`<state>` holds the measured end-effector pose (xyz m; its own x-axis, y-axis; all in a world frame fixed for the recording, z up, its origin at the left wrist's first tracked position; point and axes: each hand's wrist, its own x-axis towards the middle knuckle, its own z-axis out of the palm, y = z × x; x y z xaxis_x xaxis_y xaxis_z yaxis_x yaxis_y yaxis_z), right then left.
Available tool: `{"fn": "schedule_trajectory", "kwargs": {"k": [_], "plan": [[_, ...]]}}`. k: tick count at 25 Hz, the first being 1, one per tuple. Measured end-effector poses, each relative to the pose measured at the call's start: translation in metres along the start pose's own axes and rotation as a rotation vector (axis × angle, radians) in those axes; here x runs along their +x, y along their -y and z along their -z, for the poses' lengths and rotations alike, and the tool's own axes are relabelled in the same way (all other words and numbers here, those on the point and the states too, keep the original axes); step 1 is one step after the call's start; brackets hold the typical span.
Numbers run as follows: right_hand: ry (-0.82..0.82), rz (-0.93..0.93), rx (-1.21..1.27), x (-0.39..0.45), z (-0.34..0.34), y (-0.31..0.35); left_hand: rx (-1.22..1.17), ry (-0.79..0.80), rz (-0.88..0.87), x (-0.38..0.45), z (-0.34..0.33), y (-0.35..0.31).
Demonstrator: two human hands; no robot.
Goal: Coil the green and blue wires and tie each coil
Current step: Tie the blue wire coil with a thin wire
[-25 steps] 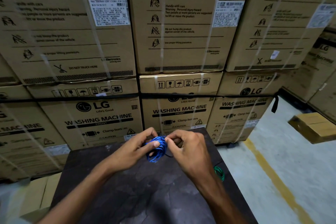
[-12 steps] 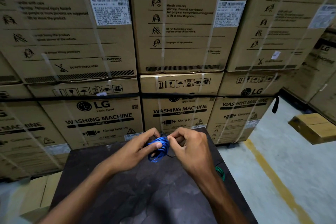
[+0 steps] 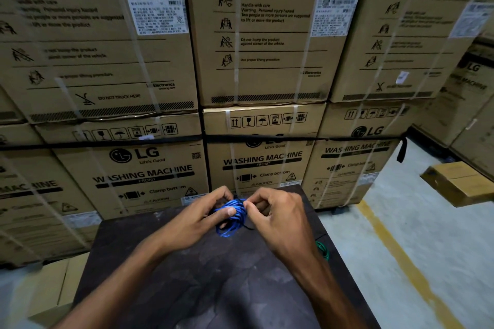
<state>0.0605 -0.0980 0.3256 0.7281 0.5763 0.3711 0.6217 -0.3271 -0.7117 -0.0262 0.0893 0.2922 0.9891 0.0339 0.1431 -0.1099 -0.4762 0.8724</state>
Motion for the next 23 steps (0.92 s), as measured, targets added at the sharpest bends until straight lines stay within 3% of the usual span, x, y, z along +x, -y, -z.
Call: {"fn": "schedule_trajectory", "kwargs": {"k": [23], "plan": [[0.003,0.013,0.022,-0.0007,0.0002,0.0050,0.018,0.002,0.001,-0.0035,0.0015,-0.0019]]}}
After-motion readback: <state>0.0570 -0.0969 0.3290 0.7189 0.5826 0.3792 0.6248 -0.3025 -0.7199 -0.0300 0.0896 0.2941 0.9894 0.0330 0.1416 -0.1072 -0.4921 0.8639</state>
